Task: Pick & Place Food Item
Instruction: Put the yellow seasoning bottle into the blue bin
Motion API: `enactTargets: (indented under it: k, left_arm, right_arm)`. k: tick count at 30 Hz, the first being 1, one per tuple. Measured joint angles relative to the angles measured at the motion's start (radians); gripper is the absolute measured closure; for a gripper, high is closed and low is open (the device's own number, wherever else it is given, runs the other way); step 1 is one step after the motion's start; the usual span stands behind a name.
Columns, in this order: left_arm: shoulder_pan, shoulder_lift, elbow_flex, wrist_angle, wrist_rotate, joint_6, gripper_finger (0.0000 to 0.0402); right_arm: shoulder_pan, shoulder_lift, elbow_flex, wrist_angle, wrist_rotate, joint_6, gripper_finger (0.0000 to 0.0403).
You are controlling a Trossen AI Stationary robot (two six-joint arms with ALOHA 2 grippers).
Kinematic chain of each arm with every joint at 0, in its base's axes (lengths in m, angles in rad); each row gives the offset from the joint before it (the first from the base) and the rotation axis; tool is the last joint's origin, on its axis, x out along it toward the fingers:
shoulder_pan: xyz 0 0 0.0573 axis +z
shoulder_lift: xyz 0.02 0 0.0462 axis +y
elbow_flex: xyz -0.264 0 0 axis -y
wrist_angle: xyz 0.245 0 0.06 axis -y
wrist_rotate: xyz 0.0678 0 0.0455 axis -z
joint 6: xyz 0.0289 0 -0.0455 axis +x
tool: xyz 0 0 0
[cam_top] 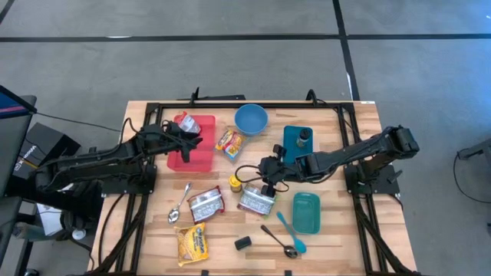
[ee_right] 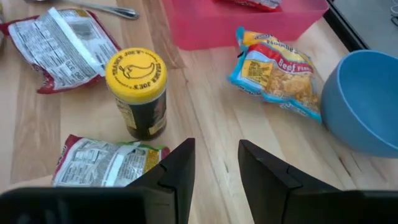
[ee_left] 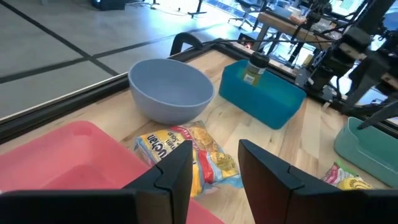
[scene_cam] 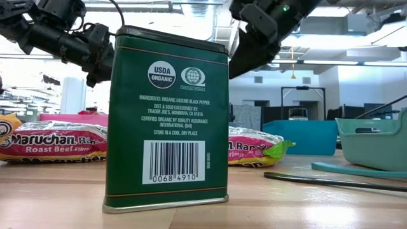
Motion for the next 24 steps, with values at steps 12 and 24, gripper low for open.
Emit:
enactTargets:
  k: [12, 24]
  left_arm:
    - [-0.239, 0.092, 0.0, 0.206, 0.001, 0.029, 0.028]
    - [-0.399, 0.383, 0.099, 0.357, -0.006, 0.213, 0.0286]
  right_arm:
    - [-0.003, 0.0, -0.002, -0.013, 0.128, 0.0, 0.0287]
    - [-0.029, 0.0, -0.002, -0.029, 0.142, 0.001, 0.0287]
